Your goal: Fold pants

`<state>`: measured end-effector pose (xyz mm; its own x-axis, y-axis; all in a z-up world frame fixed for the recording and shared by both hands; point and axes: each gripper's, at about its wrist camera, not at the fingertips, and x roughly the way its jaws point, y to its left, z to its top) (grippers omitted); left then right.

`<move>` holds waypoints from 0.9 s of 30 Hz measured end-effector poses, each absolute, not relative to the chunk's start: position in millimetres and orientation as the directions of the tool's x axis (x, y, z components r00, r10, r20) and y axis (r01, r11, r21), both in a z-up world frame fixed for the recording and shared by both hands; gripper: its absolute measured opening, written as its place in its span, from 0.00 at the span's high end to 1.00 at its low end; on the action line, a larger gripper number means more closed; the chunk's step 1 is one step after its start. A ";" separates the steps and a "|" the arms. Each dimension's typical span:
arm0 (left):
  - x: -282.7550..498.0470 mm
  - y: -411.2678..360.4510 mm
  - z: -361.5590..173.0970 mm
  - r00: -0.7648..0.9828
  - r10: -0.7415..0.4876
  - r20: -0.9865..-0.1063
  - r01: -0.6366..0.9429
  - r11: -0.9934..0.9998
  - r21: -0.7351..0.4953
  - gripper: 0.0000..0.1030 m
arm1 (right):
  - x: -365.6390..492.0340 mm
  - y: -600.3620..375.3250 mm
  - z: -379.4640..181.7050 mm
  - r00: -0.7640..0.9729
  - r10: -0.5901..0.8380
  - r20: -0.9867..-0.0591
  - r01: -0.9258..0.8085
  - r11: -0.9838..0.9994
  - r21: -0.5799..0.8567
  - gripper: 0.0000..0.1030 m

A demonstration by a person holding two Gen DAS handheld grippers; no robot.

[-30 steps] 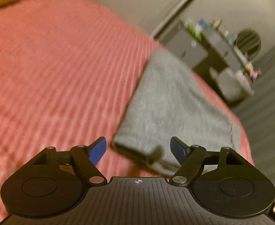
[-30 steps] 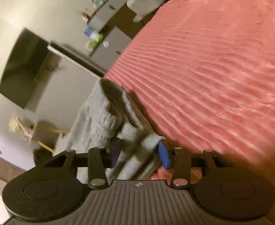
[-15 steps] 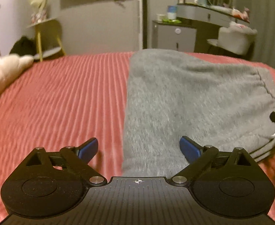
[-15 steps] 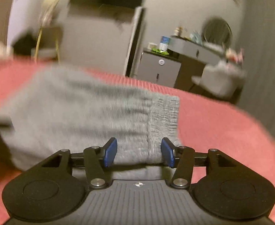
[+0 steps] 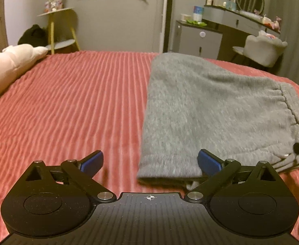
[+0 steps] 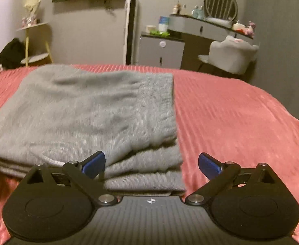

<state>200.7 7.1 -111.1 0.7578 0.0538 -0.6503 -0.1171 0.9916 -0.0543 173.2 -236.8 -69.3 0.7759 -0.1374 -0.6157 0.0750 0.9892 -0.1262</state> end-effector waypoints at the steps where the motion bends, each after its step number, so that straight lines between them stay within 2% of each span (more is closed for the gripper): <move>1: 199.0 6.0 -111.2 0.752 0.076 -0.655 -0.121 0.992 -0.025 0.01 | 173.1 -239.0 -67.2 0.765 -0.176 -0.620 0.113 0.984 -0.139 0.05; 2: 197.2 4.9 -110.9 0.748 0.096 -0.656 -0.127 0.992 -0.001 0.01 | 172.7 -240.9 -65.8 0.742 -0.242 -0.625 0.166 0.970 -0.179 0.04; 6: 184.6 13.7 -111.6 0.716 0.139 -0.684 -0.174 0.985 0.018 0.01 | 156.4 -238.0 -47.5 0.736 -0.267 -0.622 0.217 0.964 -0.156 0.04; 9: 177.4 18.0 -111.9 0.672 0.135 -0.728 -0.195 0.981 0.002 0.01 | 135.6 -225.5 -35.5 0.743 -0.179 -0.645 0.147 0.984 -0.103 0.04; 12: 168.4 19.2 -107.4 0.638 0.063 -0.767 -0.168 0.984 -0.059 0.01 | 113.7 -210.3 -26.8 0.710 0.002 -0.704 -0.005 1.000 -0.003 0.04; 14: 160.8 19.1 -101.1 0.639 0.002 -0.769 -0.142 0.983 -0.115 0.01 | 88.9 -204.7 -21.2 0.699 0.075 -0.711 -0.045 0.997 0.061 0.04; 17: 148.9 16.0 -89.1 0.667 -0.054 -0.743 -0.115 0.978 -0.175 0.01 | 78.3 -195.9 -23.1 0.670 0.106 -0.734 -0.061 0.994 0.089 0.04; 22: 139.1 9.2 -89.0 0.655 -0.100 -0.749 -0.093 0.973 -0.211 0.01 | 82.2 -194.8 -25.9 0.619 0.072 -0.782 0.005 0.995 0.095 0.04; 24: 139.7 7.2 -93.5 0.640 -0.106 -0.761 -0.097 0.971 -0.218 0.01 | 89.7 -194.6 -26.0 0.647 0.046 -0.761 0.024 0.996 0.081 0.04; 27: 140.8 -2.9 -94.5 0.651 -0.056 -0.757 -0.087 0.985 -0.148 0.01 | 94.5 -187.4 -20.3 0.699 -0.030 -0.715 0.049 0.999 0.007 0.04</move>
